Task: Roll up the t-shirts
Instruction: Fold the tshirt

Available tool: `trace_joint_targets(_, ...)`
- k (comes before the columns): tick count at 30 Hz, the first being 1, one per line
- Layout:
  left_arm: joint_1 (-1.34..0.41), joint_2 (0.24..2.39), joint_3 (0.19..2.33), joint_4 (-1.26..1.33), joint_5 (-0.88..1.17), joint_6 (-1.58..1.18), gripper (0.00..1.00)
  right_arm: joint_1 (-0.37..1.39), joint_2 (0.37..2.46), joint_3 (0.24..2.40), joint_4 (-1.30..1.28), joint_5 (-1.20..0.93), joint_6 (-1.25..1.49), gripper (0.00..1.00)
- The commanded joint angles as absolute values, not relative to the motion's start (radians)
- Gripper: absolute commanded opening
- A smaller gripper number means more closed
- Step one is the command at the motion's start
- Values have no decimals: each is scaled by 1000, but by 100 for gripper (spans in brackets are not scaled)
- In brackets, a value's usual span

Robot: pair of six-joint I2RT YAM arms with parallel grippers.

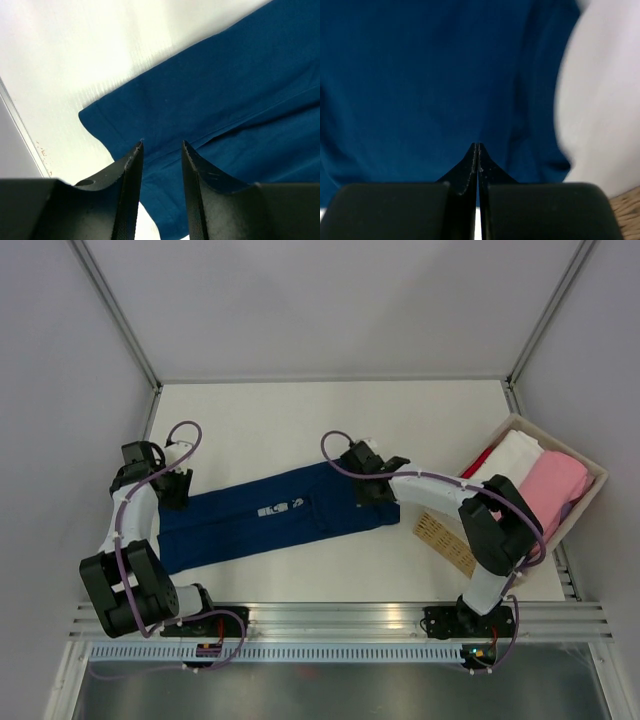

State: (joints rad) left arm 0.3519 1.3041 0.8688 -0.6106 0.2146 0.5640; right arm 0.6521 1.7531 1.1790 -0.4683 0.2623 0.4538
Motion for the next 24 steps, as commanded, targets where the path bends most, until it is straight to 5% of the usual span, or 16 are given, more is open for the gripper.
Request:
trace_joint_targets(1, 354, 1316, 908, -623, 232, 531, 42, 727, 1718, 1071, -508, 218, 534, 0)
trace_joint_targets(14, 354, 1324, 870, -607, 239, 525, 45, 597, 1868, 1092, -405, 152, 485, 0)
trace_joint_targets(17, 354, 1342, 871, -611, 271, 511, 45, 532, 1968, 1253, -426, 181, 440, 0)
trace_joint_targets(24, 312, 1319, 848, -606, 385, 482, 46, 466, 2373, 1992, -613, 189, 380, 0)
